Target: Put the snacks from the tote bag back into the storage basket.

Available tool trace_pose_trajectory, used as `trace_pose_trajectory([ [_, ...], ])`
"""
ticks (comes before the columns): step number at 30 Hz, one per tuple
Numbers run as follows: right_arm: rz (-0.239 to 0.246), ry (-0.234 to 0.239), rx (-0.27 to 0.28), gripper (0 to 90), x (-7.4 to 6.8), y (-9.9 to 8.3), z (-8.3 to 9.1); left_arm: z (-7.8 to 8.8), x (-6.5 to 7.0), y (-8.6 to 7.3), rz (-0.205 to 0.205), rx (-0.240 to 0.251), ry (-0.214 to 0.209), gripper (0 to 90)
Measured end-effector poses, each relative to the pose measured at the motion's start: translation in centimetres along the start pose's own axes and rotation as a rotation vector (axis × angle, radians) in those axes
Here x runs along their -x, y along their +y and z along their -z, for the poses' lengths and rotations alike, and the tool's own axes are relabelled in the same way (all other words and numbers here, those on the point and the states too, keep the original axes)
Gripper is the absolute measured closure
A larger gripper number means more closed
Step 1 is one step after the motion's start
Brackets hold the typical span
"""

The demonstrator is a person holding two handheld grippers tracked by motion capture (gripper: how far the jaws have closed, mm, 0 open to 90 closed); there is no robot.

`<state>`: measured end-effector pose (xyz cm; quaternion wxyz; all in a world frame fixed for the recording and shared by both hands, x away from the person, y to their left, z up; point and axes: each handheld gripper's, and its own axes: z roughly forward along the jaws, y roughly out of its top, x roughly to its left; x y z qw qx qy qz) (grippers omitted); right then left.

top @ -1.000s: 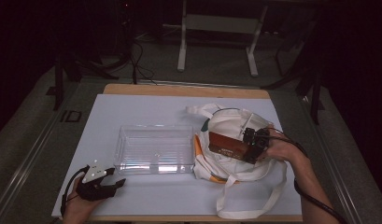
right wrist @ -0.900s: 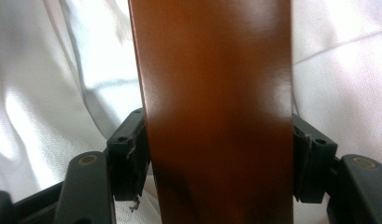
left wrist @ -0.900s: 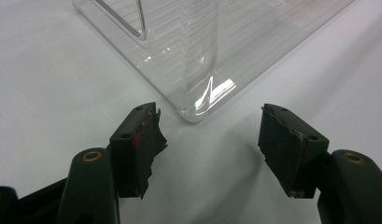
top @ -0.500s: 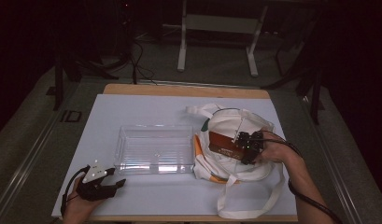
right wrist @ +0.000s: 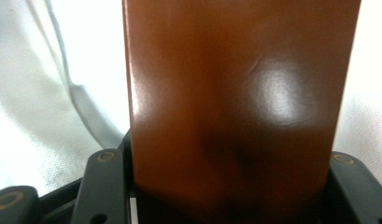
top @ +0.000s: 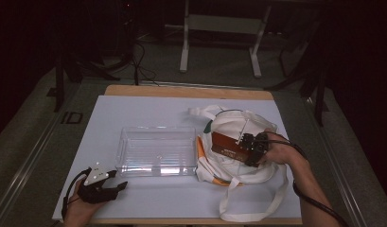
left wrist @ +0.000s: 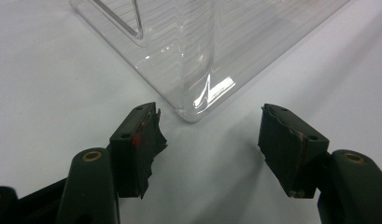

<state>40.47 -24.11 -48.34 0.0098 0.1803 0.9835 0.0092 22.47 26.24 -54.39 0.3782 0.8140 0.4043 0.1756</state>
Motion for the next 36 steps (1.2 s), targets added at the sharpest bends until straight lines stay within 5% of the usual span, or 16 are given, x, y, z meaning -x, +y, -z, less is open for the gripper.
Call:
trace_pose_trajectory([
  [36, 0.037, -0.033, 0.118, 43.1, -0.3, -1.8, 4.9, 0.0, 0.0, 0.0, 0.002, 0.0, -0.002, 37.9],
])
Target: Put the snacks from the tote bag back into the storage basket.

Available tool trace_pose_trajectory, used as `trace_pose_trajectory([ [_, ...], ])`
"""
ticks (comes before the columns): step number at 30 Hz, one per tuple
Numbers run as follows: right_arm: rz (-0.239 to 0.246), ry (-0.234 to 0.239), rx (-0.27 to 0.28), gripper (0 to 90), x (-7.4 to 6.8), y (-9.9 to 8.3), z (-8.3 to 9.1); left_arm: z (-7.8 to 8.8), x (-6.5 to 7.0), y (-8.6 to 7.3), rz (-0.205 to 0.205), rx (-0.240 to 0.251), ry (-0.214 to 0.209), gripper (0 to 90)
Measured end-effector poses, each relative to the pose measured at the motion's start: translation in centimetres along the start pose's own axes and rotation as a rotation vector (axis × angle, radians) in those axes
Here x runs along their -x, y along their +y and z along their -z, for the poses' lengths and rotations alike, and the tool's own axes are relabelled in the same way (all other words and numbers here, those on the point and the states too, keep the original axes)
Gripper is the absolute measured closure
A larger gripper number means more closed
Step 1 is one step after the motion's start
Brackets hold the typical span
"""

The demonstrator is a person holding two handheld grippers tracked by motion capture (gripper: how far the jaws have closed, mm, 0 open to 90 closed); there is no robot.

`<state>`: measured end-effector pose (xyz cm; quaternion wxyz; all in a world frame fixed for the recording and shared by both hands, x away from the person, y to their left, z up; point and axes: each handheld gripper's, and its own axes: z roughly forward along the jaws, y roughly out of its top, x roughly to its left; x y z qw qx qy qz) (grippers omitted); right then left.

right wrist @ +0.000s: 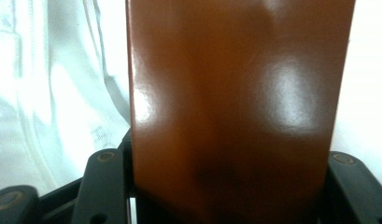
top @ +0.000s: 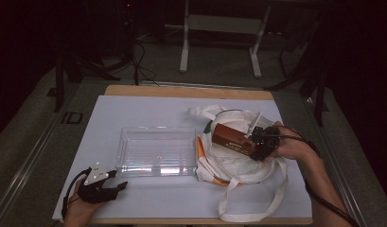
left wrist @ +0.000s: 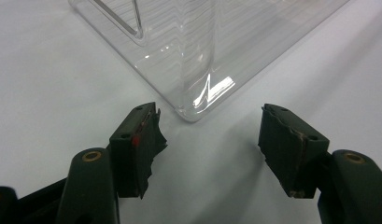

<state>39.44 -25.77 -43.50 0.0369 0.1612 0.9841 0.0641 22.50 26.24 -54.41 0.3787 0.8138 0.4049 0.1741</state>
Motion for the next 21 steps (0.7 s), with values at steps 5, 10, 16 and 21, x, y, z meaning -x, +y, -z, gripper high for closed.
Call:
trace_pose_trajectory([
  [5, 0.006, -0.001, 0.012, 43.1, 0.0, -0.1, 0.6, 0.0, 0.0, 0.0, 0.0, -0.001, -0.001, 37.9],
  [10, 0.017, -0.004, 0.018, 43.1, -0.2, 0.0, 1.2, 0.0, 0.0, 0.0, 0.0, -0.001, 0.0, 37.9],
  [16, 0.033, -0.011, 0.021, 43.1, -0.4, 0.3, 2.2, 0.0, 0.0, 0.0, -0.001, -0.001, 0.001, 37.9],
  [21, 0.047, -0.017, 0.015, 43.1, -0.5, 0.4, 3.0, 0.0, 0.0, 0.0, 0.0, 0.0, 0.001, 37.9],
])
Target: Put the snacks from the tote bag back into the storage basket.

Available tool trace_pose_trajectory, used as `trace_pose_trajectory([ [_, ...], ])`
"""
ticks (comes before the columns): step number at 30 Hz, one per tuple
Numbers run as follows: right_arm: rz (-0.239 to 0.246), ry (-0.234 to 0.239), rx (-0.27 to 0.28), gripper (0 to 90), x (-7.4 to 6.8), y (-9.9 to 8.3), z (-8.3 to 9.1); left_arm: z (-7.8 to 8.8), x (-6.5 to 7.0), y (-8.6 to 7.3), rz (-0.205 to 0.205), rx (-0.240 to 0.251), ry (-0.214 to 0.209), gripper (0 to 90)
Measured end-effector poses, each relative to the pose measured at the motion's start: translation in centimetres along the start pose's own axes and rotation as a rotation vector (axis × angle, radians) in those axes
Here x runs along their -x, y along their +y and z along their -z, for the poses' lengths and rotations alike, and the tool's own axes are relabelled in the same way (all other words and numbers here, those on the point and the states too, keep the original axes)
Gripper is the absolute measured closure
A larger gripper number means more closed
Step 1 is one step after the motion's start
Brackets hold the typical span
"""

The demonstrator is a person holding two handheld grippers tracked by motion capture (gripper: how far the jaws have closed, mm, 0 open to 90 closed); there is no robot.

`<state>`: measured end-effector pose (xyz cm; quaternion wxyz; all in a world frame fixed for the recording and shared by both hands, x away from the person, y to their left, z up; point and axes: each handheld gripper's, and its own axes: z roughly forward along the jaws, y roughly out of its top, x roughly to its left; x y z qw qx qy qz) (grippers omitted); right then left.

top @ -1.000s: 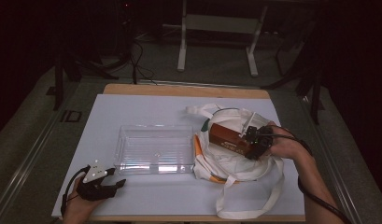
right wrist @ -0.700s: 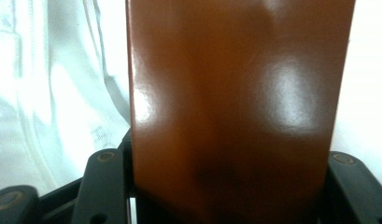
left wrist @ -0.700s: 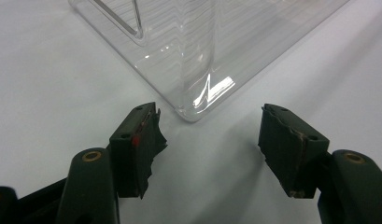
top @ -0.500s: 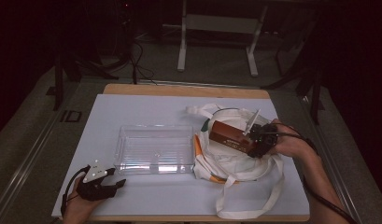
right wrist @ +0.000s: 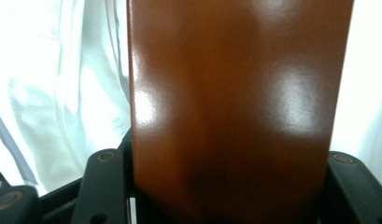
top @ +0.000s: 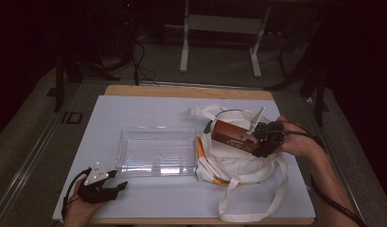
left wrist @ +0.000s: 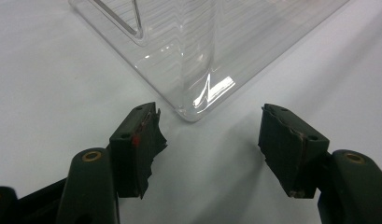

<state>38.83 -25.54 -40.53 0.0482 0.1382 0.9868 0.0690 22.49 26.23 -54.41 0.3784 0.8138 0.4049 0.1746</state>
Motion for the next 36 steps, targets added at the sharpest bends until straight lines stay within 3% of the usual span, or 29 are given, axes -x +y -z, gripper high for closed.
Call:
trace_pose_trajectory([
  [16, 0.028, -0.008, 0.024, 43.1, -0.3, 0.7, 2.6, 0.0, 0.0, 0.0, 0.001, 0.0, 0.0, 37.9],
  [36, 0.071, 0.001, 0.057, 43.1, -0.9, 2.8, 3.4, 0.2, -0.2, -0.1, 0.014, 0.015, -0.009, 37.9],
])
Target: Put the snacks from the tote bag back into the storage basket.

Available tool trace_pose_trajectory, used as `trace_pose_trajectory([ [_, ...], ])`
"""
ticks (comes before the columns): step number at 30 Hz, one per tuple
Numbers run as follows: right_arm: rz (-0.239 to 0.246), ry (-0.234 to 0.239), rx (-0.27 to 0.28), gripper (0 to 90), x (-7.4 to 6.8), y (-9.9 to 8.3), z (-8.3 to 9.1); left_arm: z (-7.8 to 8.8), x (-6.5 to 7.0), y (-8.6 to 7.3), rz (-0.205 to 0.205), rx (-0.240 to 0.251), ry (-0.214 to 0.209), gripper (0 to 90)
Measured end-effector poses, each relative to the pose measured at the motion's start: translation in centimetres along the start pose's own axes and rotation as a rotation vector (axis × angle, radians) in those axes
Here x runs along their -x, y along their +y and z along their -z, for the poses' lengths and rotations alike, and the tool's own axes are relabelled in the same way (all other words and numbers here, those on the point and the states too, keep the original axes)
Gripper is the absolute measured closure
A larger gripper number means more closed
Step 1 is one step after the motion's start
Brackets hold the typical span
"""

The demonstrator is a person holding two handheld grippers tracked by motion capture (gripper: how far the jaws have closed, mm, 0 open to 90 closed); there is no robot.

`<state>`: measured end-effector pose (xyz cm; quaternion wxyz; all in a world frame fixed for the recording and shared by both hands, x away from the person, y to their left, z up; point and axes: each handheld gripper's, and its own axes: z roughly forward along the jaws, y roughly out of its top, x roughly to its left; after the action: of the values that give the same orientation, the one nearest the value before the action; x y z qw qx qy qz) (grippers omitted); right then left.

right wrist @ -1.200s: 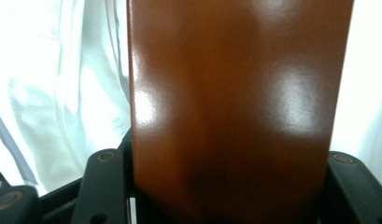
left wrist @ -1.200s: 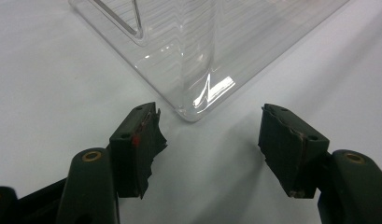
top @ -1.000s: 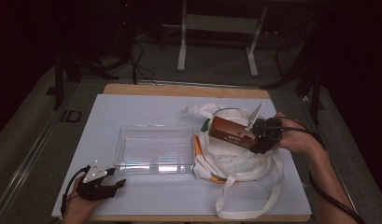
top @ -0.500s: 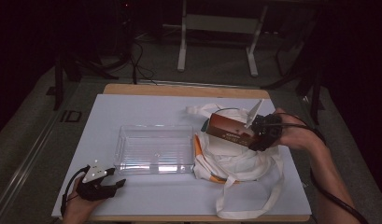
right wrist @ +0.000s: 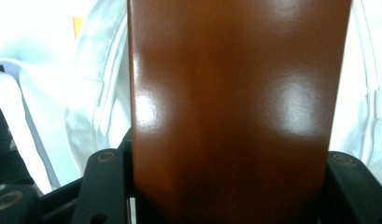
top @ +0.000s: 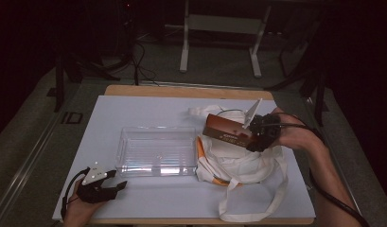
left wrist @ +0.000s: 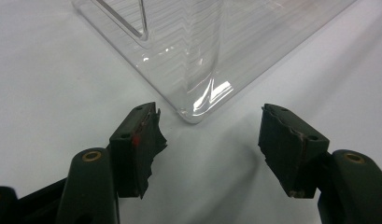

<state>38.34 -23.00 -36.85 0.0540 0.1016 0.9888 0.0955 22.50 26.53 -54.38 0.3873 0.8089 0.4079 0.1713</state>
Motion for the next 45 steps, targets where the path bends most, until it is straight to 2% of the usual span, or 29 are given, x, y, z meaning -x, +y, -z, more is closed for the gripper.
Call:
trace_pose_trajectory([
  [45, 0.11, 0.027, 0.038, 43.1, -1.4, 6.4, -0.5, -0.1, 0.0, 0.0, 0.002, -0.003, -0.011, 38.0],
])
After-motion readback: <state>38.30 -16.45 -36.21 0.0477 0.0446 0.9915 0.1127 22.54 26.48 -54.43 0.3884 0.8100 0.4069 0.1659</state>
